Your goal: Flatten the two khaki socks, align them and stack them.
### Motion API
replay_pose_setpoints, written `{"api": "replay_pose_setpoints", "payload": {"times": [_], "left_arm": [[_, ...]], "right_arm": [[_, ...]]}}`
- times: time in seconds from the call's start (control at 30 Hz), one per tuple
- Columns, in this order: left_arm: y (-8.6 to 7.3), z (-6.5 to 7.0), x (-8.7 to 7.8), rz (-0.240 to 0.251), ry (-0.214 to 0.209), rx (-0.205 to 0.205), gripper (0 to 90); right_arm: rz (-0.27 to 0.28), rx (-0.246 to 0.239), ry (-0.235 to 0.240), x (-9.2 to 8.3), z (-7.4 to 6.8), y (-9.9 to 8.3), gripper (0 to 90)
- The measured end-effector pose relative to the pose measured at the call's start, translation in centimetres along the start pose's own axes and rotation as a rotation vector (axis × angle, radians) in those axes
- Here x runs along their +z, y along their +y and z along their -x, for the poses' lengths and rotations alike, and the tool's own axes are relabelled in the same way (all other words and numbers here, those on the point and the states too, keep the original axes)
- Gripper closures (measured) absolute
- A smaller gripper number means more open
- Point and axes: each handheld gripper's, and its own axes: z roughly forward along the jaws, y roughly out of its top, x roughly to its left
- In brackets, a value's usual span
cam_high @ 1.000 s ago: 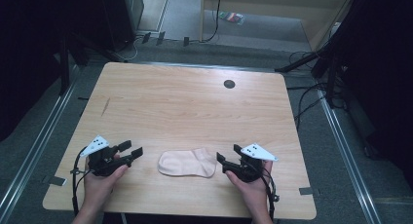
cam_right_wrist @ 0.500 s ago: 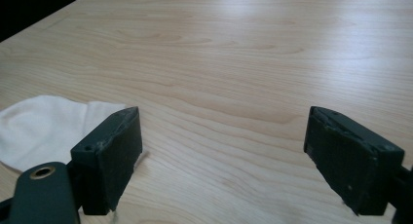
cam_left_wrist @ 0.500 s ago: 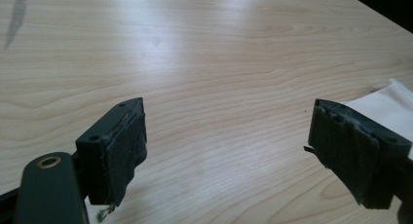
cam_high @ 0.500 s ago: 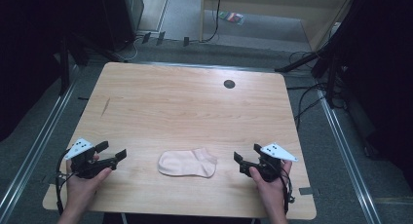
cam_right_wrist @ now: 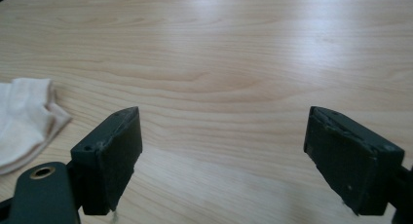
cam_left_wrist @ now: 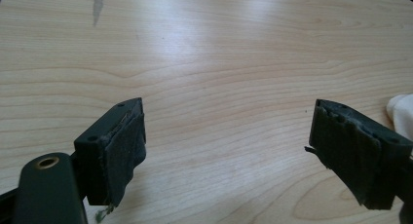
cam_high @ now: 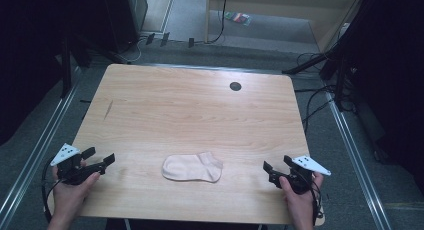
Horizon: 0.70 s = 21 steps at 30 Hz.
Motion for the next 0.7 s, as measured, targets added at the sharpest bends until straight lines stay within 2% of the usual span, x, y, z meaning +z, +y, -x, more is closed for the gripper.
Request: {"api": "replay_pose_setpoints", "payload": {"times": [0.23,0.33,0.43,0.6,0.7], "left_arm": [[-0.1,-0.3,-0.3,0.006,0.005,0.006,13.9],[-0.3,-0.4,-0.4,-0.007,0.007,0.019,13.9],[-0.5,-0.7,-0.8,-0.007,0.006,0.011,13.9],[-0.6,-1.1,-1.2,0.017,0.01,0.009,14.0],[-0.6,-1.2,-1.3,0.021,0.023,0.021,14.0]], "right_arm": [[-0.012,0.027,-0.042,-1.2,2.4,-1.0,14.1],[-0.02,0.038,-0.057,-1.6,3.3,-1.4,14.1],[-0.025,0.062,-0.071,-2.1,4.1,-1.9,14.1],[-0.022,0.074,-0.091,-3.1,5.3,-2.7,14.3],[-0.02,0.056,-0.105,-3.7,5.6,-3.0,14.3]]}}
